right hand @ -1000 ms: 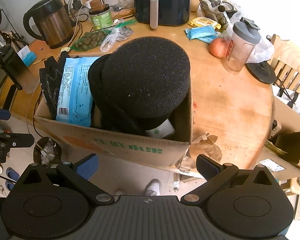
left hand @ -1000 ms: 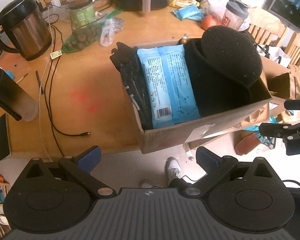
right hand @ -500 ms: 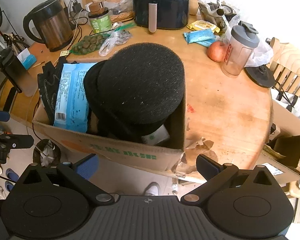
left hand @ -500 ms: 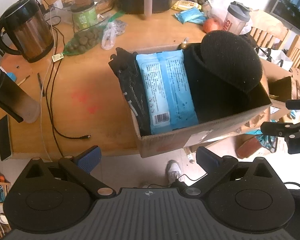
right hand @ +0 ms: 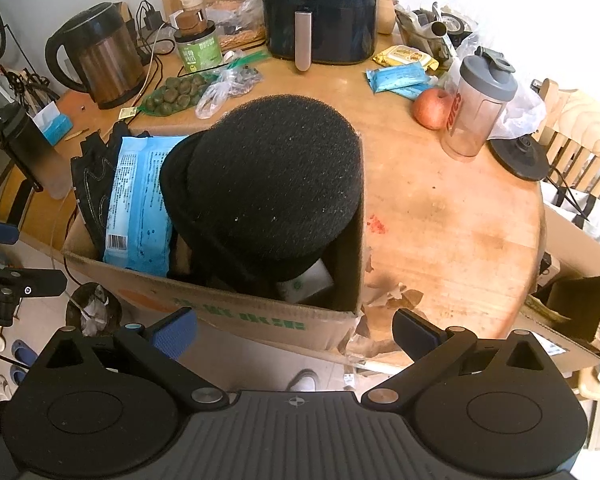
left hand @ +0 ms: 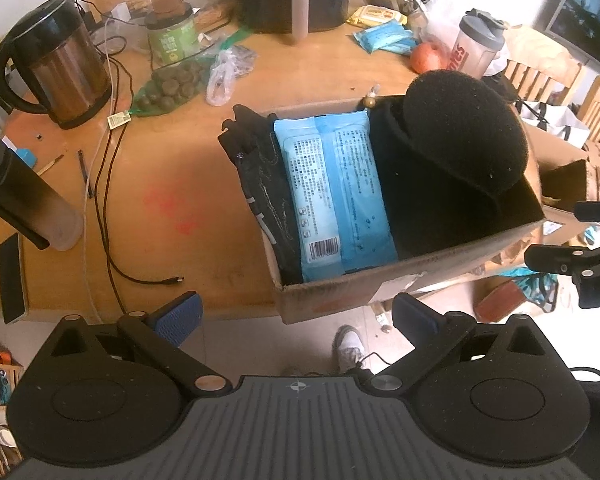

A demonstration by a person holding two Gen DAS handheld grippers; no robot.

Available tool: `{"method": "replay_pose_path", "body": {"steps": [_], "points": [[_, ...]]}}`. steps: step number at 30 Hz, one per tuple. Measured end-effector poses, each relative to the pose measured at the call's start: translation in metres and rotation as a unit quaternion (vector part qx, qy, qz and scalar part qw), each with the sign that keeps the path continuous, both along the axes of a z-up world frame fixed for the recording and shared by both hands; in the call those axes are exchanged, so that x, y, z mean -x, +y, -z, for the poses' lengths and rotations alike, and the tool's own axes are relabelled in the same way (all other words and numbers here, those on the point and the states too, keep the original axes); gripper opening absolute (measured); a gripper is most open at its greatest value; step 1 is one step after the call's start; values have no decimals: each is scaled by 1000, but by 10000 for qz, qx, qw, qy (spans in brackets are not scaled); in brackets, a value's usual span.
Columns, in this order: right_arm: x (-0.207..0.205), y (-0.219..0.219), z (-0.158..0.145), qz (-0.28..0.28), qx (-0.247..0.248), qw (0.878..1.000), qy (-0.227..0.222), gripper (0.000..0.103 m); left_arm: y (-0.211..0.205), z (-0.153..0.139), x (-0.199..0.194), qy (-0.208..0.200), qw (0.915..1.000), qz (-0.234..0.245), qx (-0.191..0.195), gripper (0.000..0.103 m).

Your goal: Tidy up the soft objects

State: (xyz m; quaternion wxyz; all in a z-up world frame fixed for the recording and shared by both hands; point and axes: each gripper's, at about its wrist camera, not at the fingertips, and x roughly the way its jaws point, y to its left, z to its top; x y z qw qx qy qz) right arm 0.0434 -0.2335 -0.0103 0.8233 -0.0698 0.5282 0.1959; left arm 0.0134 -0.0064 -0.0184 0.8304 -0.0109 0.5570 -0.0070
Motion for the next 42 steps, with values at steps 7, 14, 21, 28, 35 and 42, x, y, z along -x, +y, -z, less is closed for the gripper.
{"method": "replay_pose_path", "body": {"steps": [7, 14, 21, 28, 35, 42], "points": [[1, -1, 0, 5, -6, 10000, -23, 103, -1, 0, 0, 8, 10000, -22, -28, 103], [0, -4, -1, 19, 3, 10000, -44, 103, -1, 1, 0, 30, 10000, -62, -44, 103], [0, -4, -1, 13, 4, 10000, -47, 103, 0, 0, 0, 22, 9999, -87, -68, 103], [-1, 0, -2, -14, 17, 10000, -50, 103, 2, 0, 1, 21, 9999, -112, -73, 103], [-1, 1, -2, -22, 14, 10000, -48, 103, 3, 0, 1, -7, 9999, -139, -71, 103], [-1, 2, -1, -40, 15, 10000, -46, 103, 5, 0, 2, 8, 9999, -151, -48, 103]]}}
